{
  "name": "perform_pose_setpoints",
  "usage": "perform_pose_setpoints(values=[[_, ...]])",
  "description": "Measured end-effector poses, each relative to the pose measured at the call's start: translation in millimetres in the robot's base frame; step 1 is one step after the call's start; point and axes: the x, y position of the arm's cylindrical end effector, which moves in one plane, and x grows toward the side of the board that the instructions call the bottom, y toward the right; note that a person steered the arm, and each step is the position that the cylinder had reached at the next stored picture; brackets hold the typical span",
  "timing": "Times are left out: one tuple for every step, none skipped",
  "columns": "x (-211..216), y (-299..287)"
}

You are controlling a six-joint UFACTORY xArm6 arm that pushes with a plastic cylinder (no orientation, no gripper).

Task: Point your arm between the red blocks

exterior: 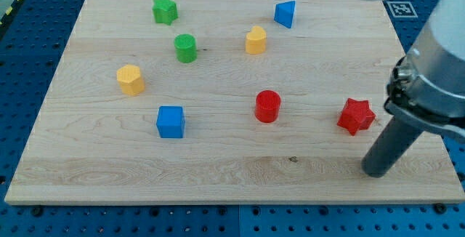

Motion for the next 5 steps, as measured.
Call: perform_pose_setpoints(values=[[-12, -28], [-54, -62], [-78, -67], [-79, -67], [-80, -67]])
